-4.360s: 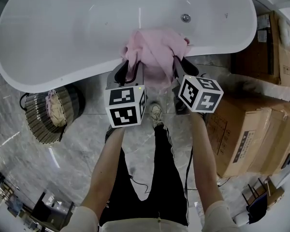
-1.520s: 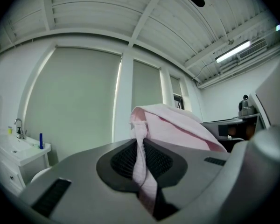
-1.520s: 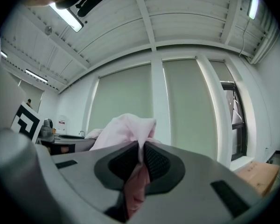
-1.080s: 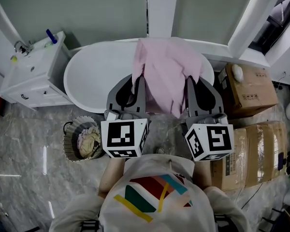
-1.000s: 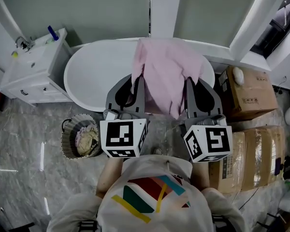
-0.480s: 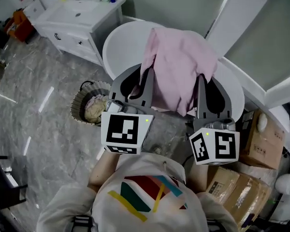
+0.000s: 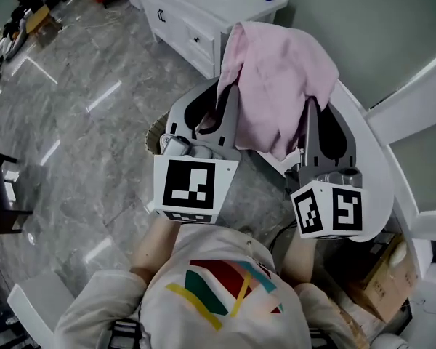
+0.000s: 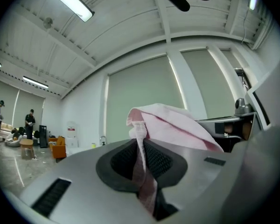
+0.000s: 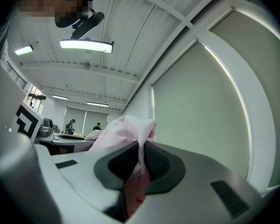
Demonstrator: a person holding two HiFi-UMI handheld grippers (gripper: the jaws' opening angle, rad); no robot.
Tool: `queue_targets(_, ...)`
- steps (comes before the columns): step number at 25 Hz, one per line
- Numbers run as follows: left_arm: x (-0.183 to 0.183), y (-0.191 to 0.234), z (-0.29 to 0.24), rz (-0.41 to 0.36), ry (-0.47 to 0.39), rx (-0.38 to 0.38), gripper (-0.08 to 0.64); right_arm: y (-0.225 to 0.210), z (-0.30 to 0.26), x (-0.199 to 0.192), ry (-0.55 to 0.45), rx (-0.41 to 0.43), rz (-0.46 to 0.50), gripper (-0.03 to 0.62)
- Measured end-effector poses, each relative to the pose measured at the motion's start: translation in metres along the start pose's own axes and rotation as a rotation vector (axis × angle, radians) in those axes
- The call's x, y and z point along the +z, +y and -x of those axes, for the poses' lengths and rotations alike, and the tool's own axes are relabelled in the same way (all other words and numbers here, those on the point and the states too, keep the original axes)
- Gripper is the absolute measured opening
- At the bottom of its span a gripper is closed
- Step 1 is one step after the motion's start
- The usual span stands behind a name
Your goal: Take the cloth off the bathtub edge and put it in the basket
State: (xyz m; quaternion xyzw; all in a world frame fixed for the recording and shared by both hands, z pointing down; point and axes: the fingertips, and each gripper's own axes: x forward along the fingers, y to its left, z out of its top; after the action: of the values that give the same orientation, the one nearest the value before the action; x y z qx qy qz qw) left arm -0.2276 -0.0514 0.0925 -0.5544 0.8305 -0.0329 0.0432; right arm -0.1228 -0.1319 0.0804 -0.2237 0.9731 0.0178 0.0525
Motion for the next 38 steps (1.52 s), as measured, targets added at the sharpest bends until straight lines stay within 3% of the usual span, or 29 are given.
queue_targets(8,-0.033,0.115,0.022,0.014,0.061,0.217,0.049,0.092,-0.091,-0.03,0.05,0.243,-0.023,0.048)
queue_targets(17,-0.086,0.202,0.051,0.036,0.188,0.387,0.049,0.179,-0.146,-0.08,0.153,0.393,-0.08,0.048)
queue_targets(23,-0.141,0.236,0.043,0.104,0.266,0.418,0.049,0.205,-0.178,-0.128,0.239,0.425,-0.078,0.048)
queue_targets(38,-0.289,0.272,0.01,0.204,0.47,0.35,0.049,0.215,-0.224,-0.275,0.496,0.413,-0.098,0.049)
